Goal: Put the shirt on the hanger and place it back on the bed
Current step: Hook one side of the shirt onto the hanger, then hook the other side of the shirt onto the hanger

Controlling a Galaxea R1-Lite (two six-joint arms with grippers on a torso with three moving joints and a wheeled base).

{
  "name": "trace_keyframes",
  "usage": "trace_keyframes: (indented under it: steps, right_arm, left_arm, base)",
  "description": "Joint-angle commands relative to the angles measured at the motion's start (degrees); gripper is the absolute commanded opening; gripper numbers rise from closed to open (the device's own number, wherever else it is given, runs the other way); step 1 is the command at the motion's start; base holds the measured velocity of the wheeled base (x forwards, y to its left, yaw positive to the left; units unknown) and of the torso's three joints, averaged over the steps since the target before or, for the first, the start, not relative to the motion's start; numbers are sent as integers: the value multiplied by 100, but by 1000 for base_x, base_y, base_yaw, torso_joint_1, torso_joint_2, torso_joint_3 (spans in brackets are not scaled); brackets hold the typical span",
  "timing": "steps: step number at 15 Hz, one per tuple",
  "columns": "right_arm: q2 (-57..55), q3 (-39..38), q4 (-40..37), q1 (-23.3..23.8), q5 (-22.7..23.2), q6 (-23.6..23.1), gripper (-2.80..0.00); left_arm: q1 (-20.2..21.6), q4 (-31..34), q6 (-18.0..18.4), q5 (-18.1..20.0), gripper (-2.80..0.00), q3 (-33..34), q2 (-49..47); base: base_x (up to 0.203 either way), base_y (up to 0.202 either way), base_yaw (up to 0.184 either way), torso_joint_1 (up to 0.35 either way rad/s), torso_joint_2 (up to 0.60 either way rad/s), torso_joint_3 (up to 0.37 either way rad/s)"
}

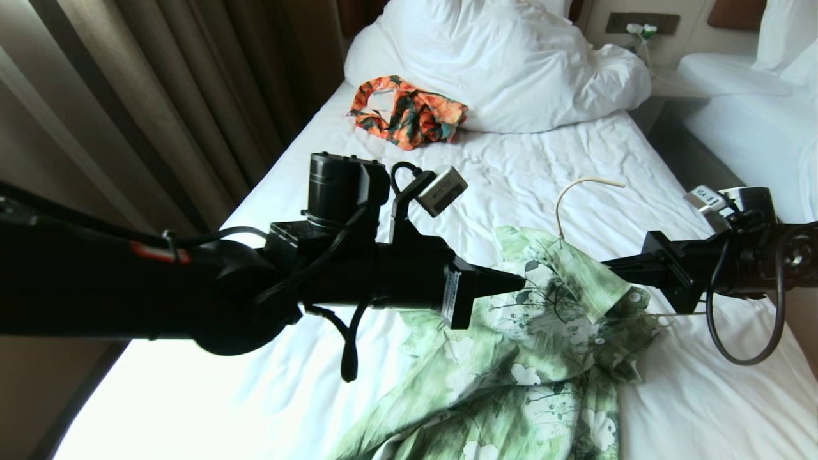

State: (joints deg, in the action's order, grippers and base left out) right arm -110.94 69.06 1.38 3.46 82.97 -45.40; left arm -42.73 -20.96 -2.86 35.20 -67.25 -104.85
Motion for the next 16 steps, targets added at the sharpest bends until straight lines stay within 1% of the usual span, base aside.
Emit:
trace_keyframes:
  steps: [1,2,3,4,7,9,12,14,16]
  right_arm:
    - [-42,11,3,-12,53,-30,-280]
    - [-59,11,3,-12,53,-31,-280]
    - [-77,2,12,-12,53,-31,-280]
    - [-86,-15,6,-12,53,-31,-280]
    - [-112,-15,12,-12,79,-31,-280]
    - [-111,-6,12,-21,79,-31,-280]
    - [-112,2,12,-12,88,-31,-280]
    - [-129,2,12,-21,88,-31,-280]
    - [-149,14,12,-30,88,-31,-280]
  left_arm:
    - [132,115,100,39,-280,-364,-606]
    - [217,246,218,53,-280,-561,-763]
    - [292,288,389,63,-233,-641,-867]
    - [306,299,529,72,0,-752,-931]
    - [335,312,598,56,0,-1098,-1091]
    - [452,294,603,65,0,-1115,-1091]
    - [547,268,725,75,0,-1139,-1159]
    - [486,268,717,75,0,-1378,-1300]
    - [347,268,725,55,0,-1437,-1356]
  base:
    - [0,0,0,0,0,0]
    - [0,0,0,0,0,0]
    - [0,0,0,0,0,0]
    - [0,0,0,0,0,0]
    - [0,0,0,0,0,0]
    - [0,0,0,0,0,0]
    - [0,0,0,0,0,0]
    - [0,0,0,0,0,0]
    - [0,0,0,0,0,0]
